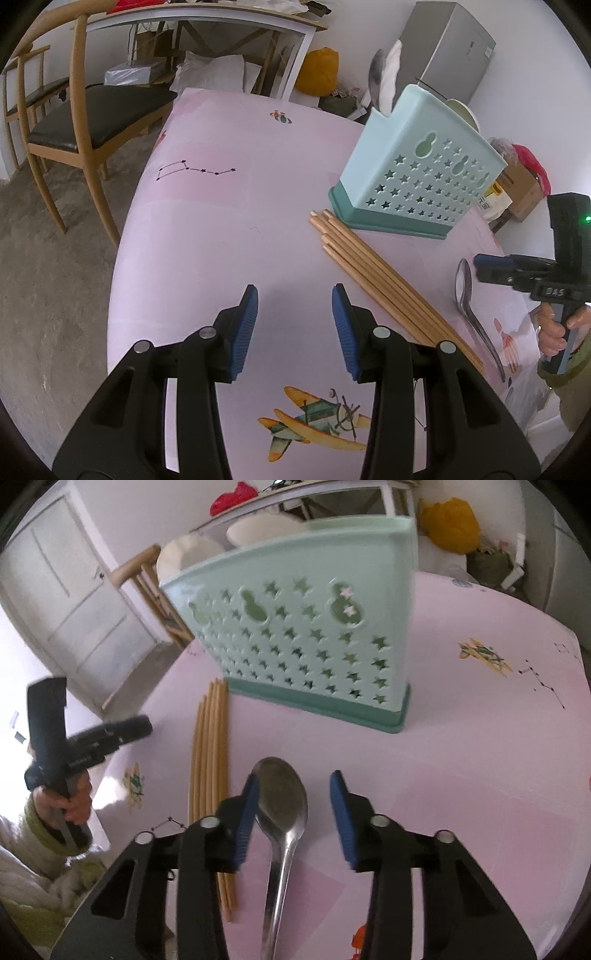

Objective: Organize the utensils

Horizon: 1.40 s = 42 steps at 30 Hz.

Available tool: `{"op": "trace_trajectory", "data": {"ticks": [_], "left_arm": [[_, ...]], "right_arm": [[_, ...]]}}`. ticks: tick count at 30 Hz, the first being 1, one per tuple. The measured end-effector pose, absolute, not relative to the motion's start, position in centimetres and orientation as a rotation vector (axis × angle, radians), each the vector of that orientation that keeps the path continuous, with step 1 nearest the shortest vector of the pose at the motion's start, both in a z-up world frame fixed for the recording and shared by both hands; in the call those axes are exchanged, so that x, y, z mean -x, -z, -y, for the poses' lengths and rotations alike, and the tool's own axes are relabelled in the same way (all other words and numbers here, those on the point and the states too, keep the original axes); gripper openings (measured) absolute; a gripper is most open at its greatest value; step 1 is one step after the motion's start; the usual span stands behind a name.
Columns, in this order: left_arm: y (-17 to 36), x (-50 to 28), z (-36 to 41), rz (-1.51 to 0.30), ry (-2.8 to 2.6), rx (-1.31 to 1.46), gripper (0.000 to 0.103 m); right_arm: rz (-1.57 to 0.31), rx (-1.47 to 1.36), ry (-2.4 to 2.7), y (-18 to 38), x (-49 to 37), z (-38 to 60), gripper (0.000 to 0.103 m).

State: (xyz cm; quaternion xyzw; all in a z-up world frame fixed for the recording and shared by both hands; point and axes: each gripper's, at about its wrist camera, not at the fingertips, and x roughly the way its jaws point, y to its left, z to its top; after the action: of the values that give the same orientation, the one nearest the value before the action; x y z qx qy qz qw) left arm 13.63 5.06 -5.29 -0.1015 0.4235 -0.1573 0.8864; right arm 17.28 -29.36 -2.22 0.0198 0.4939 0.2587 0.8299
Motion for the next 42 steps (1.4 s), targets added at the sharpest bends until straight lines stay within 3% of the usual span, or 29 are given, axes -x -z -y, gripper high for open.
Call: {"op": "trace_trajectory", "data": {"ticks": [4, 9, 17, 21, 24, 35, 42], "left_arm": [[5.3, -13.6, -4.5, -0.881, 0.337, 0.202, 0.038], [5.1, -13.2, -3.9, -0.878, 0.352, 0.195, 0.038], [5.2, -12.9, -3.3, -0.883, 0.371, 0.182, 0.038], [5.4, -12.8, -3.1, -0.888, 0.380, 0.179, 0.038], [5.6, -12.8, -3.0, -0.895, 0.386, 0.173, 0.038], [6.1, -13.1, -2.9, -0.898, 0.399, 0.166, 0.038], [6.1, -13.3, -3.0, -0.894, 0.399, 0.175, 0.038]], "right_arm": [[-1.070, 0.025, -0.597, 2.6, -17.4, 27.4, 0.020], [-1.106, 0.135, -0.635, 2.7, -17.4, 25.5, 0.011], [-1.164, 0.255, -0.703, 2.3, -16.9, 23.8, 0.015], [-1.177, 0.300, -0.767, 2.6, -16.7, 23.7, 0.033], [-1.200, 0.356, -0.804, 3.2, -16.6, 23.2, 0.035], [-1.208, 0.470, -0.844, 3.7, -17.2, 21.4, 0.035], [-1.118, 0.574, -0.753, 3.3, -15.0, 19.5, 0.017]]}}
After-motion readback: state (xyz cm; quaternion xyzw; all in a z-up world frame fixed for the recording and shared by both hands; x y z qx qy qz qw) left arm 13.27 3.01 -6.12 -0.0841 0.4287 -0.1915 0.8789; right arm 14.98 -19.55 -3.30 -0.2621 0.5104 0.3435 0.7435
